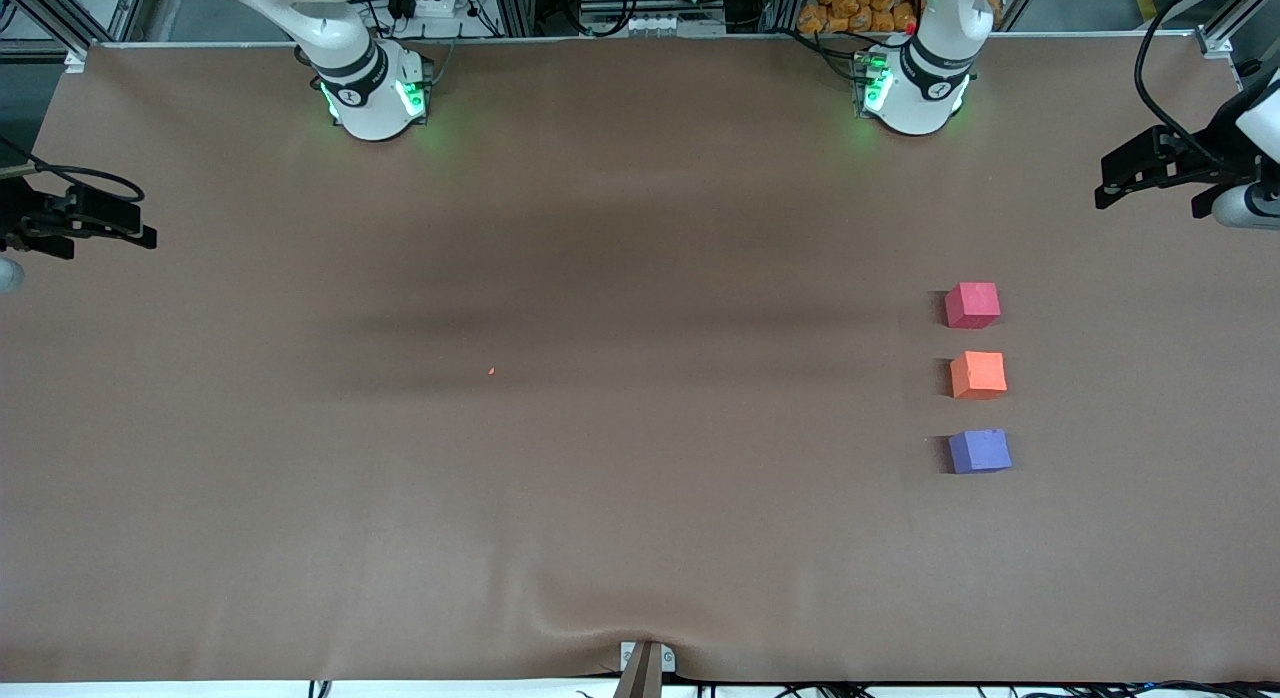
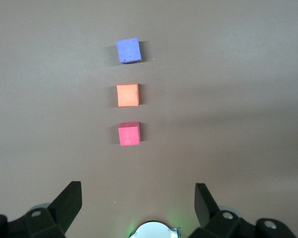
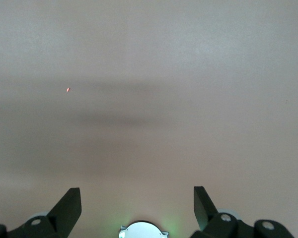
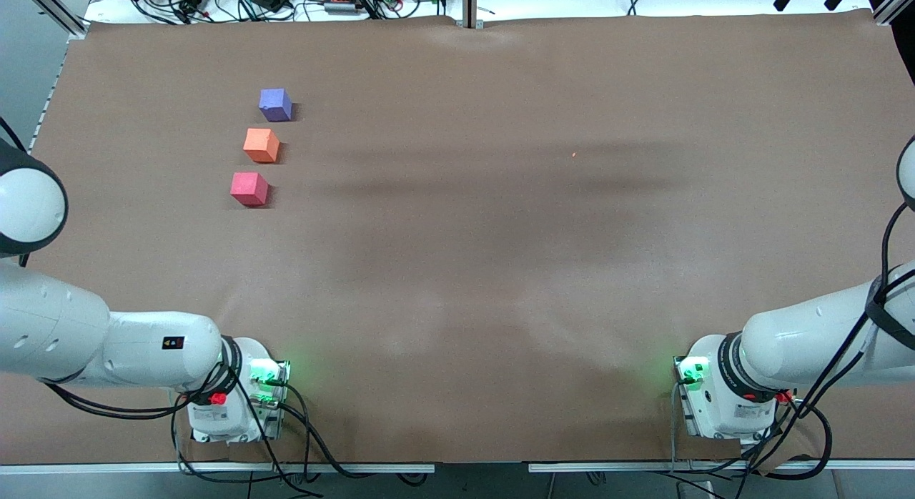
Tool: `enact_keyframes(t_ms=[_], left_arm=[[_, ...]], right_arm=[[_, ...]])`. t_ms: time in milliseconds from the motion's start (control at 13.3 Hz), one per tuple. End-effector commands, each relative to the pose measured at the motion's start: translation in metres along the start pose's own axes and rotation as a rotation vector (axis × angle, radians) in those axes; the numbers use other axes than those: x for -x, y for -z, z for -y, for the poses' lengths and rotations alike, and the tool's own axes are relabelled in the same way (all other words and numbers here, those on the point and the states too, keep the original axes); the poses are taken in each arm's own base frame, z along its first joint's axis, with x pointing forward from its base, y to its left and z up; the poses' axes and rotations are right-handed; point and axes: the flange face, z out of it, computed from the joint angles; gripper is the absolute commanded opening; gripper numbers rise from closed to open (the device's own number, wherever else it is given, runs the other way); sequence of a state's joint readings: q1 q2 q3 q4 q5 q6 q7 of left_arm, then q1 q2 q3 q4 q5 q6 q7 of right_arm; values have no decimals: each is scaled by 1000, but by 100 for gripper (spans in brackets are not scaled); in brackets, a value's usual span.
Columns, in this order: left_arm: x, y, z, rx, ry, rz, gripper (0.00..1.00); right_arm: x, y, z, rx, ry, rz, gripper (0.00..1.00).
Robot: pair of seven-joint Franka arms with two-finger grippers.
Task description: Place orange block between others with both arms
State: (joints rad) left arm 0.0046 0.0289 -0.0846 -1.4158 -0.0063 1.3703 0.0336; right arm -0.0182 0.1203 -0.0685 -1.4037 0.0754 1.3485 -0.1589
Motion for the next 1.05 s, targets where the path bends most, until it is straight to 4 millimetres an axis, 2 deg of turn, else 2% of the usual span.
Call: enact_keyframes(t_ms=[0,975], left_arm=[[3,2,-12,-39,-35,8,100],[2,-6,-14,-19,-25,24,100]], right_arm=[[6,7,1,-6,-5,-5,100],[7,7,0,1,-9,-2,100]])
